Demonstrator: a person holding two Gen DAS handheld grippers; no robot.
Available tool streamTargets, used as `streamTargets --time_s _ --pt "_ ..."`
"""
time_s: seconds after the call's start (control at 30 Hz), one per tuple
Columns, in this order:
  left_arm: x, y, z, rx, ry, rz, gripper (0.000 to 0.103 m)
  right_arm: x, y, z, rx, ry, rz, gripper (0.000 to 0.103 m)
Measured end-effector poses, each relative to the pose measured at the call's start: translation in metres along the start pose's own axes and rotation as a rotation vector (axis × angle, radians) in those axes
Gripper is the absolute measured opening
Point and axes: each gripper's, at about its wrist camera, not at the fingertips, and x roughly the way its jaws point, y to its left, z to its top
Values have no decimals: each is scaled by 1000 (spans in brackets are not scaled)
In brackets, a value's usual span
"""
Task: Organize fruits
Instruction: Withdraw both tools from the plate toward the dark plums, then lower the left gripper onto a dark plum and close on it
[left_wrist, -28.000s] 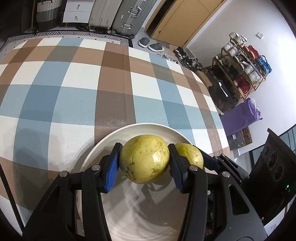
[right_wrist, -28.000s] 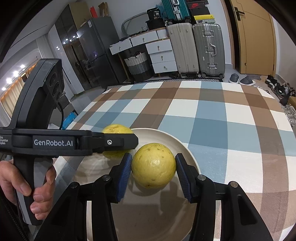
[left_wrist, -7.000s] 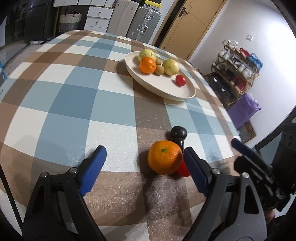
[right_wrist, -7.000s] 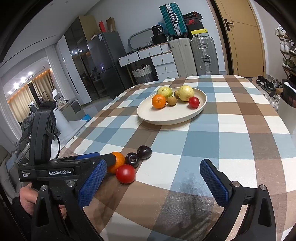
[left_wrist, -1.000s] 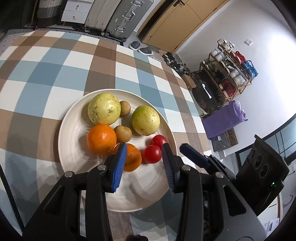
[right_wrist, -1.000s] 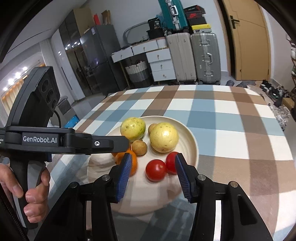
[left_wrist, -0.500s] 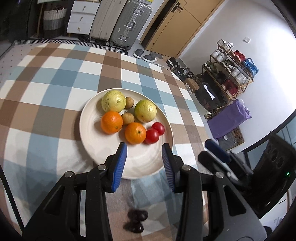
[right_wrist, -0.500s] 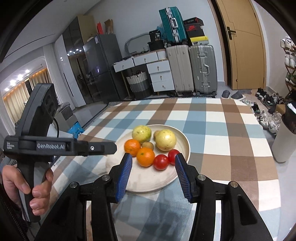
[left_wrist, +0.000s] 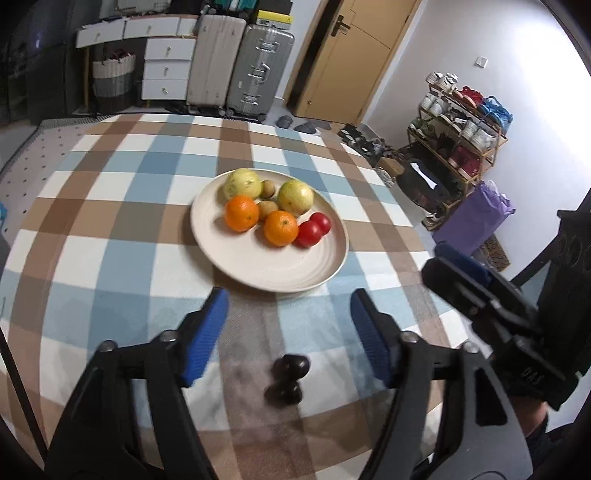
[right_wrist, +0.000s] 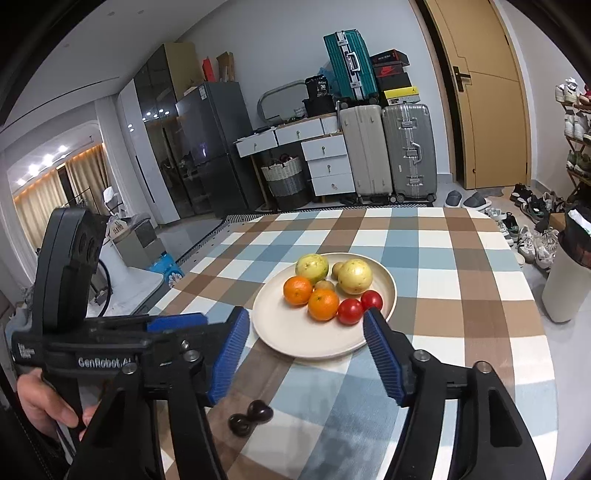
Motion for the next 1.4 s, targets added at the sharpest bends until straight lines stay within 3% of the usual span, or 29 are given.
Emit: streamTargets --time_s 0.2,0.6,0.83,0.97,1.1,1.4 --pt "-8 10 -24 -16 8 35 82 -7 3 -12 9 16 -13 72" --pt "7 15 -63 4 66 94 86 -13 -2 -48 68 49 -33 94" --pt "23 14 -77 13 119 77 89 -17 -13 -66 119 60 -13 102" --pt "31 11 -80 30 133 74 90 -21 -14 -75 119 61 -10 103" --pt "38 7 -80 47 140 83 102 -20 -18 -83 135 76 0 103" --pt "58 3 -80 79 169 104 102 -19 -27 -97 159 105 -14 103"
